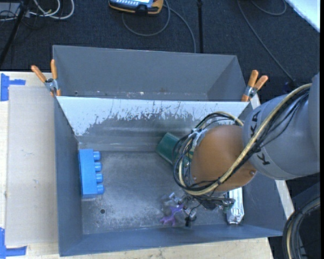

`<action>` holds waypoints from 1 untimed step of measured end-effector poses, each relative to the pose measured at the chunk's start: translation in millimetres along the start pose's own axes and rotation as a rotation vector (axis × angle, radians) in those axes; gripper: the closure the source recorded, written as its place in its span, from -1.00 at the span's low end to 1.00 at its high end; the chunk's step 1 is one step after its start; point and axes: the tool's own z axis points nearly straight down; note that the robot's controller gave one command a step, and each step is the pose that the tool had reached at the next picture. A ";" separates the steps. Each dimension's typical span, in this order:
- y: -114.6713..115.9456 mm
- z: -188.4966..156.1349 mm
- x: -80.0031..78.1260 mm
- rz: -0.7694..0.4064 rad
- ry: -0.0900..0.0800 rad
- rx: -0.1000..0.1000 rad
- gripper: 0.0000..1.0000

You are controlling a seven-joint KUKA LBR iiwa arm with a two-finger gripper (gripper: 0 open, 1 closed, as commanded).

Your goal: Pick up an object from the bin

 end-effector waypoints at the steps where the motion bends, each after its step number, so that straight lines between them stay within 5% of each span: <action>1: 0.0 0.0 0.0 0.001 0.000 0.000 1.00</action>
Offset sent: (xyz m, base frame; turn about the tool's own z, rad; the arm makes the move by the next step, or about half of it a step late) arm 0.0000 0.0000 0.0000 0.0000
